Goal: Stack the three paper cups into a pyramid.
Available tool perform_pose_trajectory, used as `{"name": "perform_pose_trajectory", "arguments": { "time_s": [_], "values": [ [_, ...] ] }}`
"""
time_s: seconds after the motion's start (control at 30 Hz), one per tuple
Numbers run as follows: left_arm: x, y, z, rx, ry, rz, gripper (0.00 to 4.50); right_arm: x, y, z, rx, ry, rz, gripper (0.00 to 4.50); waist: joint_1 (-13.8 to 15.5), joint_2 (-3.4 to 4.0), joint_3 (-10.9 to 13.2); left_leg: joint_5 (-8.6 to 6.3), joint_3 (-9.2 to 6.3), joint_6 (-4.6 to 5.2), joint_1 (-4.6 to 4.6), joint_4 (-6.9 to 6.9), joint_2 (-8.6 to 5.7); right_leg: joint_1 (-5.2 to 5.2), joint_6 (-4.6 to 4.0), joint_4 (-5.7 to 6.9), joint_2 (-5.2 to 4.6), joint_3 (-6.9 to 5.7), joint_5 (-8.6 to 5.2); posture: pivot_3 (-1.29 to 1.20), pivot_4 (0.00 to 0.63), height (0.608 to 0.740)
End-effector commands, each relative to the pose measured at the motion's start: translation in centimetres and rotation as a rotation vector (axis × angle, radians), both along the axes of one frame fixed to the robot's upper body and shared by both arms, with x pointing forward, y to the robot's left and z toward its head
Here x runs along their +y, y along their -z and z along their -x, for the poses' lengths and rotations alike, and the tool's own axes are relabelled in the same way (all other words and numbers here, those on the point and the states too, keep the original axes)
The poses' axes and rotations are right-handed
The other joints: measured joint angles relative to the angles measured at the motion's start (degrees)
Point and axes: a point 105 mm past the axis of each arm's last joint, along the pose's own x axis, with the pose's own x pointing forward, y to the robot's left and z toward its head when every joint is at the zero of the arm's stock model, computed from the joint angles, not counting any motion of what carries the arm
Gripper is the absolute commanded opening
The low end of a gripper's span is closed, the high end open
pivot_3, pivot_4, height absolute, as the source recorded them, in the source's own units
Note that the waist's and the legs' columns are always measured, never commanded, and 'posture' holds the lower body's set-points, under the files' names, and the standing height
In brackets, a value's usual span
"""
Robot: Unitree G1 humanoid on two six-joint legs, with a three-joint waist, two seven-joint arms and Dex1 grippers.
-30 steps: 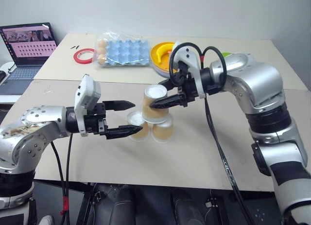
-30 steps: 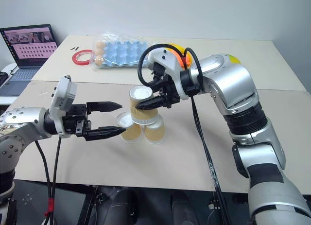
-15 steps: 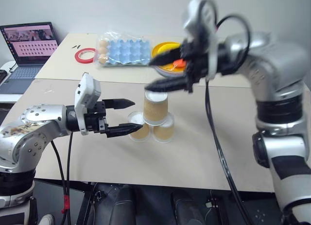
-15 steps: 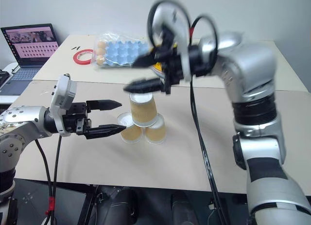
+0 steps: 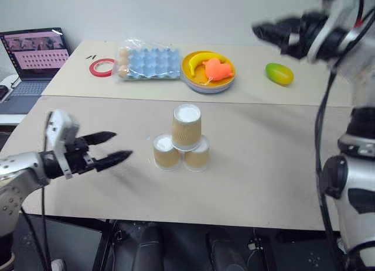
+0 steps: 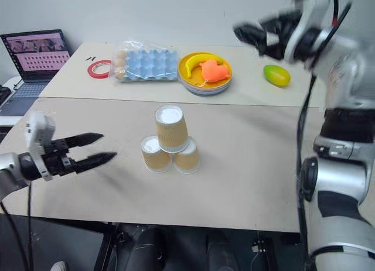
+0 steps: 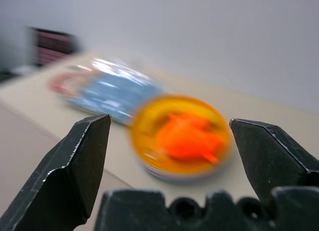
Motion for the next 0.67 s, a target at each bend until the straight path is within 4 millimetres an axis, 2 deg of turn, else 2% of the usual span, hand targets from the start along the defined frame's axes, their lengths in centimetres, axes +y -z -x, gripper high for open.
{"name": "perform_pose_trajectory", "arguments": {
  "time_s": [0.03,0.1,0.13,0.27,0.33,0.4,0.53,0.67],
  "values": [
    [4.6,-0.6,-2.4,-0.144,-0.421,-0.012,4.50,-2.1,1.7,0.2,-0.042,0.195,0.120,4.47,0.39,0.00,-0.01,0.00,0.04,0.00,-0.03,0.01,-0.01,-0.04,0.04,0.05,-0.01,0.06,-0.02,0.00,0.150,0.645],
    [5.6,0.3,-3.4,-0.177,-0.591,0.027,4.50,-2.2,4.1,0.2,-0.009,0.244,0.082,4.47,0.41,0.01,-0.04,0.00,0.05,0.01,-0.41,0.09,-0.01,-0.41,0.08,0.22,0.01,0.12,-0.01,0.00,0.150,0.645],
    [5.8,0.9,-3.8,-0.189,-0.651,0.063,4.50,-1.8,4.6,0.3,-0.021,0.244,0.016,4.47,0.30,0.01,-0.08,0.03,0.05,0.05,-0.56,0.14,-0.02,-0.54,0.10,0.31,0.00,0.14,0.00,0.00,0.150,0.645],
    [5.9,2.9,-4.6,-0.201,-0.775,0.128,4.50,-0.9,5.9,0.9,-0.071,0.256,-0.054,4.47,-0.43,0.00,-0.09,0.07,0.00,0.08,-0.70,0.29,-0.03,-0.61,0.11,0.52,0.01,0.09,0.01,0.00,0.150,0.645],
    [6.8,4.7,-4.9,-0.190,-0.862,0.155,4.50,-0.8,8.2,1.9,-0.068,0.282,-0.059,4.47,-0.39,0.00,-0.16,0.10,-0.03,0.11,-0.69,0.29,-0.05,-0.60,0.11,0.54,0.02,0.06,0.01,0.00,0.150,0.645],
    [7.3,5.6,-5.1,-0.185,-0.903,0.176,4.50,-1.1,9.8,2.7,-0.068,0.306,-0.031,4.47,-0.24,-0.12,-0.35,0.10,-0.13,0.11,-0.63,0.27,-0.05,-0.52,0.11,0.53,0.02,-0.05,0.00,0.00,0.150,0.645],
    [7.5,6.3,-5.6,-0.204,-0.927,0.159,4.50,-1.9,13.8,4.3,-0.017,0.361,-0.022,4.47,0.10,-0.14,-0.39,0.14,-0.13,0.04,-0.67,0.44,-0.08,-0.51,0.15,0.56,0.01,-0.05,0.03,0.00,0.150,0.645],
    [7.6,6.5,-6.0,-0.212,-0.929,0.161,4.50,-1.9,15.9,5.2,0.016,0.387,-0.041,4.47,0.05,-0.15,-0.40,0.31,-0.12,-0.06,-0.57,0.53,-0.09,-0.53,0.21,0.85,0.03,0.01,0.06,0.00,0.150,0.645]
  ]
}}
